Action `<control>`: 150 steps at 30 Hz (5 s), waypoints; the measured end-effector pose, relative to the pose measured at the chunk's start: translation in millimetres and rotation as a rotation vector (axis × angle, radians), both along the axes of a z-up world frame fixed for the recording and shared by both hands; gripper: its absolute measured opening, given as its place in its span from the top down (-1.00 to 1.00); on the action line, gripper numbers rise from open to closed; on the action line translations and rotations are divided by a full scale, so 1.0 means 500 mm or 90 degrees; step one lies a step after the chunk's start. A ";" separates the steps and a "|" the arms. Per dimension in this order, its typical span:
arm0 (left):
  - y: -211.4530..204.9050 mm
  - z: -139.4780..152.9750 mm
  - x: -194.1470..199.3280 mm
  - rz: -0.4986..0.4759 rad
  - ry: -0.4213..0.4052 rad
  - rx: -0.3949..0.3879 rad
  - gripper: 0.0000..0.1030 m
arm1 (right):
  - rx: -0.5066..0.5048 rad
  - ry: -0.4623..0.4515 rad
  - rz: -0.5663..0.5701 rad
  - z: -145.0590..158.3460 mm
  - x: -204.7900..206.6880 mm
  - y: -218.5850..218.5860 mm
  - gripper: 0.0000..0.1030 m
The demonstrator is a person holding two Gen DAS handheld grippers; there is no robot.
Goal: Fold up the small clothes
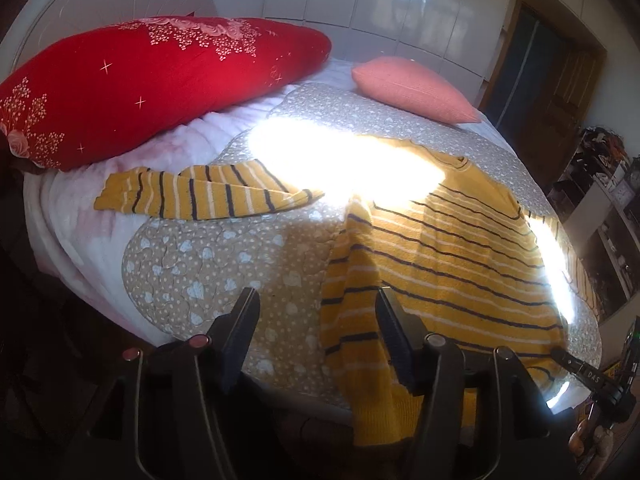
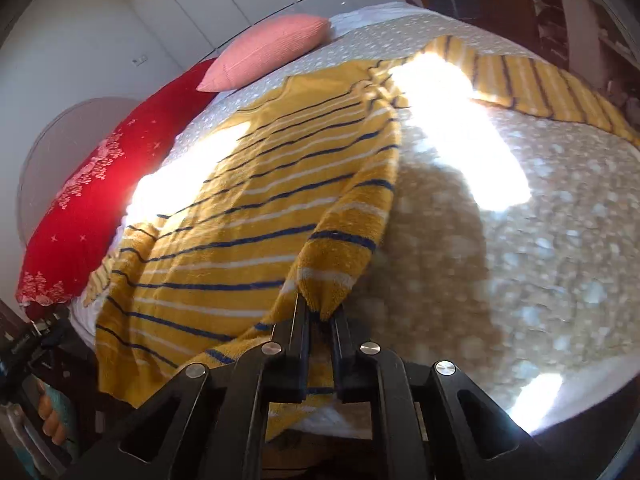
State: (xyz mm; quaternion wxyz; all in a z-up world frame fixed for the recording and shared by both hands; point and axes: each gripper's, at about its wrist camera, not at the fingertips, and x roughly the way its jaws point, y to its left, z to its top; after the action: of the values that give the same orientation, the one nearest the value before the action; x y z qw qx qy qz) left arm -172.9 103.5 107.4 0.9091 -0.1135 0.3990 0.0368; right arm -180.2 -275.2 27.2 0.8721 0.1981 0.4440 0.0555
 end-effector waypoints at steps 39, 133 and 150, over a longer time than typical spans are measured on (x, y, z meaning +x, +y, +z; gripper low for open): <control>-0.146 -0.014 0.070 -0.118 0.000 0.039 -0.68 | 0.093 -0.015 -0.405 -0.022 0.279 -0.522 -0.23; 0.522 -0.150 0.225 0.304 0.021 -0.251 0.88 | -0.172 -0.063 0.116 0.072 0.294 0.124 -0.59; 0.050 0.309 0.480 -0.018 -0.157 -0.060 0.91 | -0.044 -0.102 0.015 0.032 0.214 -0.019 -0.59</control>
State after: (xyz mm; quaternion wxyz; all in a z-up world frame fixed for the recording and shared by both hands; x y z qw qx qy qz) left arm 66.9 128.7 261.8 0.9454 -0.1540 0.2870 -0.0087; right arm -73.0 -284.5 43.0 0.9103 0.1575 0.3769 0.0663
